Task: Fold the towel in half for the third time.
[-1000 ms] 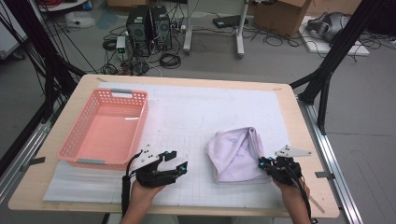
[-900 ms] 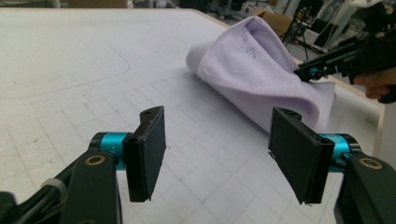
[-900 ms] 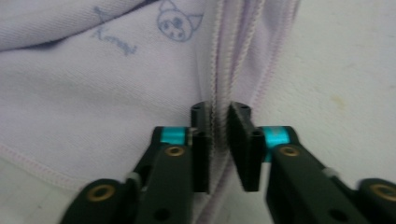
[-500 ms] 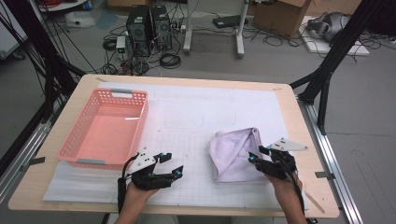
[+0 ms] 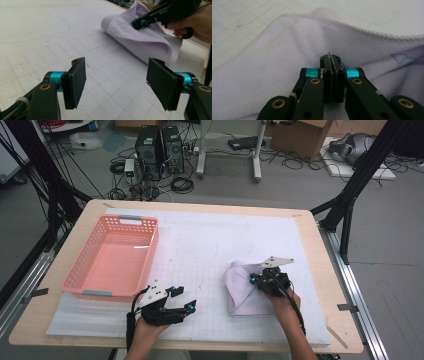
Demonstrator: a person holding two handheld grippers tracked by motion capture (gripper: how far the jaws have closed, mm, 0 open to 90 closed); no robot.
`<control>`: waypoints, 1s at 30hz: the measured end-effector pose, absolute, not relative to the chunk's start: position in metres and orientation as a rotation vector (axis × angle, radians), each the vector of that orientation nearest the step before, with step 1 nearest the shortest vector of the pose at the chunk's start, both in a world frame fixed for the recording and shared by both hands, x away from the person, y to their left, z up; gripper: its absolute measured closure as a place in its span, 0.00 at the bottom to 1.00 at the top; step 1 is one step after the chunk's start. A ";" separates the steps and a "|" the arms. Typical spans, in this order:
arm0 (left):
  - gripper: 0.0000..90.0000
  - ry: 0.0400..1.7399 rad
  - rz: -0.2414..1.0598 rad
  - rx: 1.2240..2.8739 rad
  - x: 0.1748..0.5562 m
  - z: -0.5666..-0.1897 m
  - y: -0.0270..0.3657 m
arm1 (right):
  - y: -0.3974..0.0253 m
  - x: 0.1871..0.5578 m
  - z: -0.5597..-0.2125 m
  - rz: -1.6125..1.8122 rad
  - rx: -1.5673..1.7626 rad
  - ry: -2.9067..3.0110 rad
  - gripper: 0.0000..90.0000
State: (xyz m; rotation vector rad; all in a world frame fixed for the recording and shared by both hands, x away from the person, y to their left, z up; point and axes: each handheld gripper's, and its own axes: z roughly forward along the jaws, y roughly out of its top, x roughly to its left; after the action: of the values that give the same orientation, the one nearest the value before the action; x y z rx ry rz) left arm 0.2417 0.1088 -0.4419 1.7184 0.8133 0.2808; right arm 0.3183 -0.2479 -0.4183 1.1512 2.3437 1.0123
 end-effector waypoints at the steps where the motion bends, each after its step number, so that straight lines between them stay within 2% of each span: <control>1: 0.36 0.815 0.280 1.720 0.242 -0.442 0.109 | -0.252 0.315 -0.416 1.042 1.140 2.340 1.00; 8: 0.36 0.816 0.287 1.716 0.241 -0.442 0.109 | -0.289 0.286 -0.402 1.119 1.103 2.247 1.00; 12: 0.36 0.816 0.288 1.717 0.241 -0.442 0.109 | -0.313 0.275 -0.405 1.005 1.155 2.251 0.99; 13: 0.36 0.817 0.285 1.715 0.241 -0.442 0.109 | -0.319 0.272 -0.406 1.003 1.176 2.259 0.98; 14: 0.36 0.817 0.285 1.713 0.241 -0.442 0.109 | -0.324 0.269 -0.405 1.024 1.194 2.239 0.85; 15: 0.36 0.819 0.287 1.713 0.242 -0.442 0.109 | -0.329 0.266 -0.403 1.078 1.222 2.197 0.80; 17: 0.36 0.820 0.286 1.711 0.241 -0.442 0.109 | -0.331 0.262 -0.396 1.206 1.234 2.168 0.74; 24: 0.36 0.812 0.283 1.711 0.241 -0.441 0.109 | -0.311 0.272 -0.416 1.085 1.212 2.235 0.77; 28: 0.36 0.814 0.284 1.712 0.241 -0.441 0.109 | -0.321 0.275 -0.432 0.965 1.248 2.238 0.83; 30: 0.36 0.817 0.283 1.713 0.241 -0.442 0.109 | -0.333 0.271 -0.436 1.014 1.297 2.203 0.83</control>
State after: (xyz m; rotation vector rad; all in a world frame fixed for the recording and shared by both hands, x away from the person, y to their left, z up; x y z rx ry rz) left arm 0.2411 0.1085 -0.4417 1.7131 0.8172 0.2831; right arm 0.2710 -0.3335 -0.4362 1.2969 2.2035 1.0144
